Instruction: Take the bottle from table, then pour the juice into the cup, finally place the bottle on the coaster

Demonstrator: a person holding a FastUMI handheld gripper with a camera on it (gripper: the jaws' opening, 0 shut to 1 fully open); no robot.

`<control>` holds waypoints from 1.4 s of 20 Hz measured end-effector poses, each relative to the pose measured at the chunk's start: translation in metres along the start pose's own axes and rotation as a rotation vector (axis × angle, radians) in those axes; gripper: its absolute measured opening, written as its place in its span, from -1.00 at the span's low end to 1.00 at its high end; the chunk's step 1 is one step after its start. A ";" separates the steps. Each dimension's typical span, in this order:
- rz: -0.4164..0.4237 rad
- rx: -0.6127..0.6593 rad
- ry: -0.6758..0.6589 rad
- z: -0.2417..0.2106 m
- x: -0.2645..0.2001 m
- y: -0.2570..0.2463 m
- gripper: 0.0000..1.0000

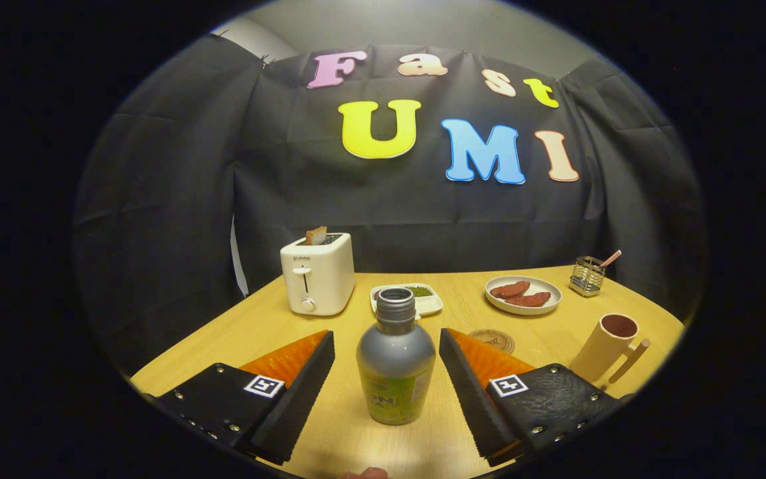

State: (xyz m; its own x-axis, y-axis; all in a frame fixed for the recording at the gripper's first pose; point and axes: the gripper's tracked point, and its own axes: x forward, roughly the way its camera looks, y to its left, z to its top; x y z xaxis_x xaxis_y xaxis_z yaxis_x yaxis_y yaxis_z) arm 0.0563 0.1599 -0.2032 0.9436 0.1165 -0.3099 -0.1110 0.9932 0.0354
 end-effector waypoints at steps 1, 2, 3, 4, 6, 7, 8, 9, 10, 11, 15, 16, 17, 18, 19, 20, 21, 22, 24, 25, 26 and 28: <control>-0.005 0.001 0.018 -0.006 0.003 -0.001 0.94; -0.012 0.004 0.037 -0.013 0.007 -0.002 0.94; -0.019 0.008 0.051 -0.018 0.008 -0.004 0.94; -0.025 0.012 0.060 -0.022 0.011 -0.005 0.94; -0.030 0.017 0.082 -0.028 0.017 -0.007 0.94; -0.031 0.019 0.090 -0.033 0.019 -0.007 0.94; -0.032 0.019 0.098 -0.037 0.021 -0.007 0.94; -0.032 0.020 0.110 -0.041 0.022 -0.007 0.94; -0.034 0.021 0.122 -0.047 0.024 -0.008 0.94; -0.036 0.022 0.137 -0.053 0.024 -0.007 0.94; -0.030 0.022 0.183 -0.071 0.027 -0.002 0.94; -0.028 0.021 0.188 -0.073 0.028 -0.001 0.94; -0.029 0.019 0.192 -0.076 0.029 0.000 0.94; -0.029 0.019 0.194 -0.077 0.030 -0.001 0.94; -0.028 0.023 0.194 -0.077 0.030 0.001 0.94; -0.027 0.026 0.194 -0.076 0.031 0.002 0.93; -0.029 0.026 0.194 -0.077 0.034 0.001 0.87; -0.028 0.028 0.196 -0.077 0.033 0.001 0.69; -0.029 0.025 0.194 -0.077 0.034 0.002 0.64; -0.028 0.022 0.194 -0.077 0.034 0.002 0.64; -0.028 0.026 0.194 -0.077 0.034 0.001 0.62; -0.024 0.037 0.202 -0.076 0.036 0.002 0.56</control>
State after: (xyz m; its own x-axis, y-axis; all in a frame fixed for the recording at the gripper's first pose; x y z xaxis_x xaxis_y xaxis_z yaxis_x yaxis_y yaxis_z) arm 0.0667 0.1662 -0.2863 0.8635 0.0943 -0.4954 -0.0745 0.9954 0.0595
